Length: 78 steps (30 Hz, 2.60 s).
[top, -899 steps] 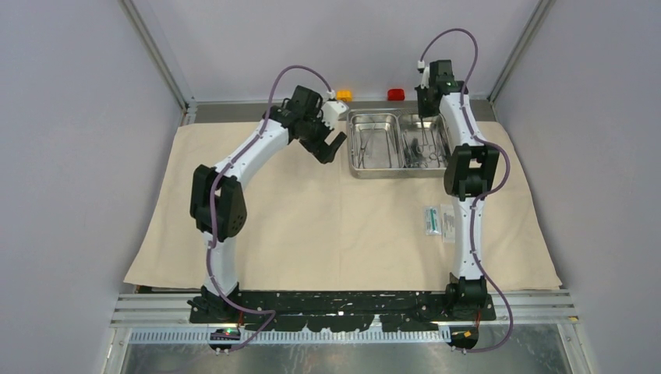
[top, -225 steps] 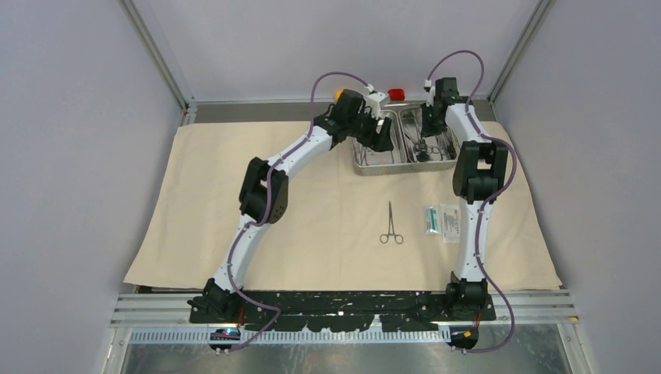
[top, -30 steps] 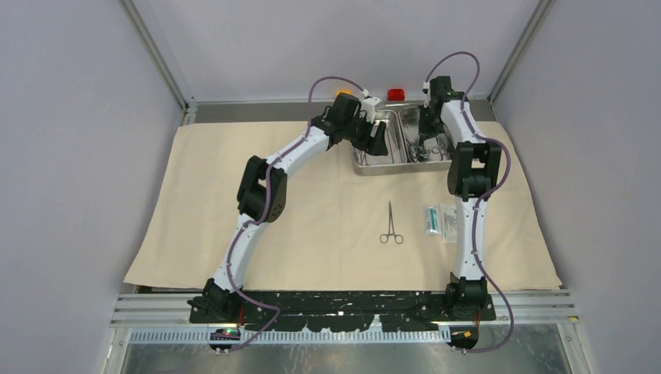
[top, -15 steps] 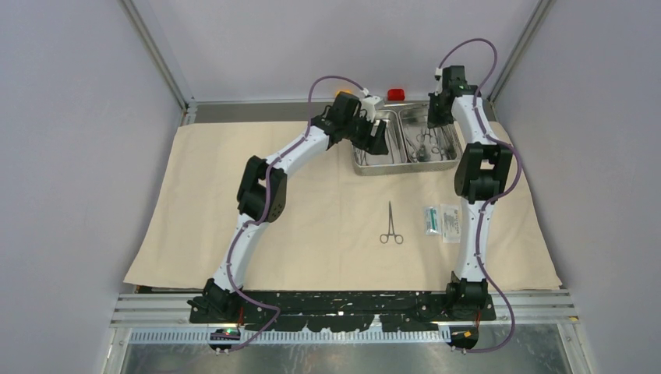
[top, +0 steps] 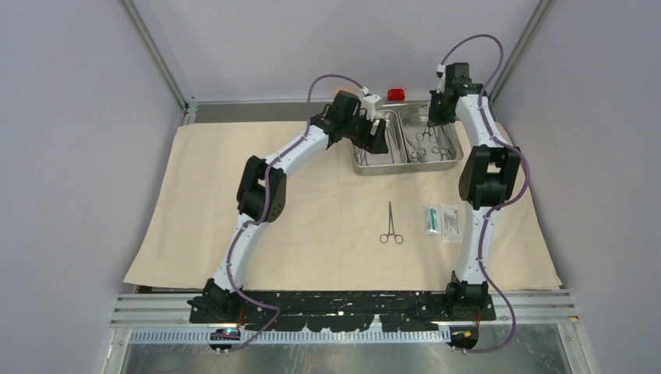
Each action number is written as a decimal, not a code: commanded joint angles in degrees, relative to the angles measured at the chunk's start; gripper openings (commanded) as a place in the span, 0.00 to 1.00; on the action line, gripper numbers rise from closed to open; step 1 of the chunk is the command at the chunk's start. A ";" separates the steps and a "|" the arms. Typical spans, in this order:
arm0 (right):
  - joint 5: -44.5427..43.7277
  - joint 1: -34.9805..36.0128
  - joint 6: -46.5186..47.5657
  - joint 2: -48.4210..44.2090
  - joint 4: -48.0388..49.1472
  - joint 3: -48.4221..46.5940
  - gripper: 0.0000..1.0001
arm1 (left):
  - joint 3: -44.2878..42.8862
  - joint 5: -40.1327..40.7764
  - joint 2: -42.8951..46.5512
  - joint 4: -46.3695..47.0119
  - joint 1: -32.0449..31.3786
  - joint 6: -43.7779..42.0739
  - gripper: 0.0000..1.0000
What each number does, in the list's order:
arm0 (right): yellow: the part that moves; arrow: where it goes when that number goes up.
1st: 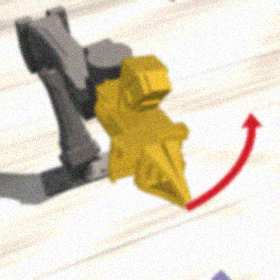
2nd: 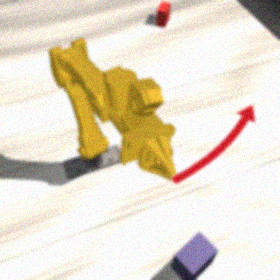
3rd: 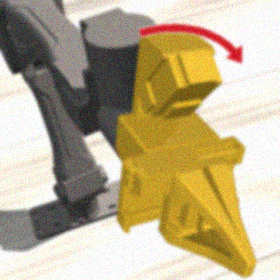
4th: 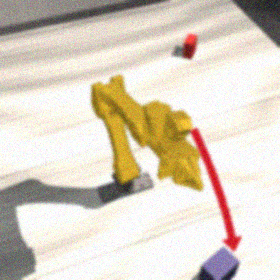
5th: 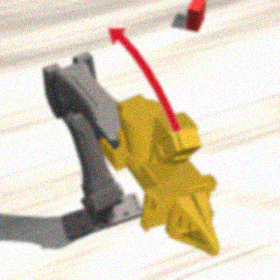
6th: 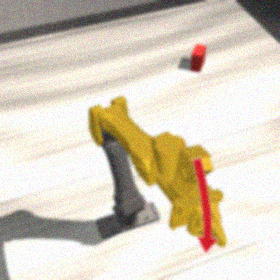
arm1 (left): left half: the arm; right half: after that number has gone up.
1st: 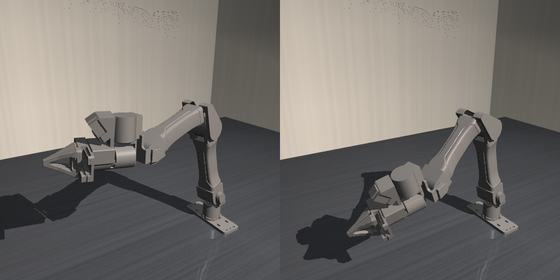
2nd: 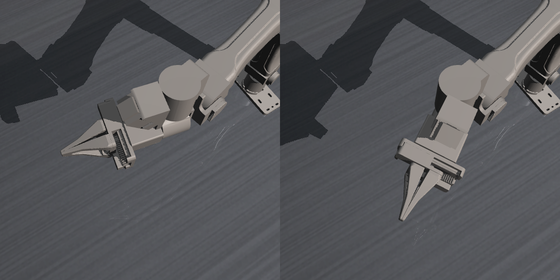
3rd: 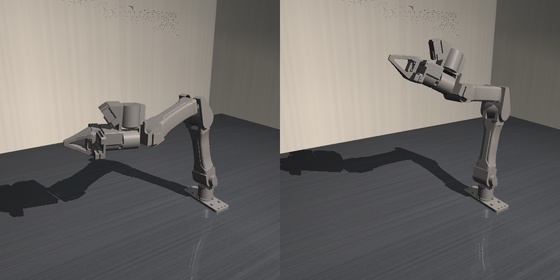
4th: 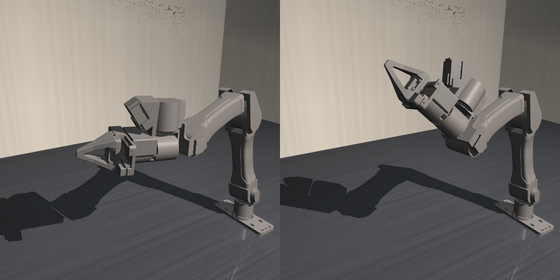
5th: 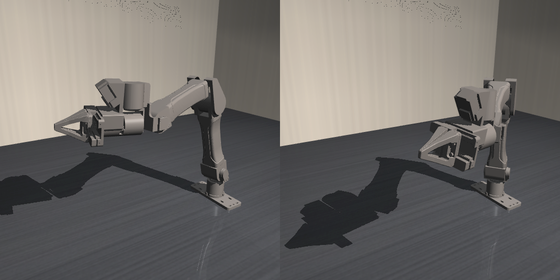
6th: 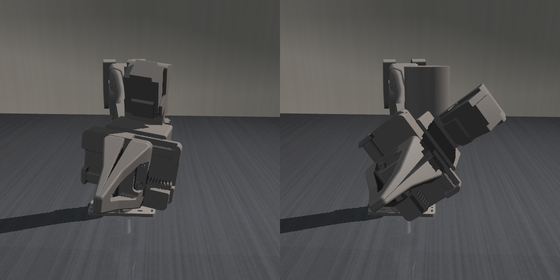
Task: Open and lay out the surgical kit
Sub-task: Pick up the medical item from the container, then place the medical item in the surgical kit.
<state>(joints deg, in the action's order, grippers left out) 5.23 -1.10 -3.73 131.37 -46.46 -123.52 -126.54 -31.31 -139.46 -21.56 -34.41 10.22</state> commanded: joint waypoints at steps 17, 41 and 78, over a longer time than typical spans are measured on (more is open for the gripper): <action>-4.97 14.74 -8.31 -37.75 13.12 40.92 0.01 | 16.65 9.15 20.66 -1.94 5.47 -2.78 0.72; -3.83 35.12 -26.47 -42.58 16.36 61.22 0.01 | 33.00 18.57 31.21 -1.79 7.67 -8.25 0.74; -6.34 36.52 -33.70 -40.26 27.17 72.77 0.01 | 45.22 19.88 40.13 3.25 6.38 -9.48 0.77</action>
<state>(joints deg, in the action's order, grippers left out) -0.86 34.94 -36.42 90.41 -21.39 -50.96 -81.80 -12.19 -102.78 -20.99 -28.01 2.11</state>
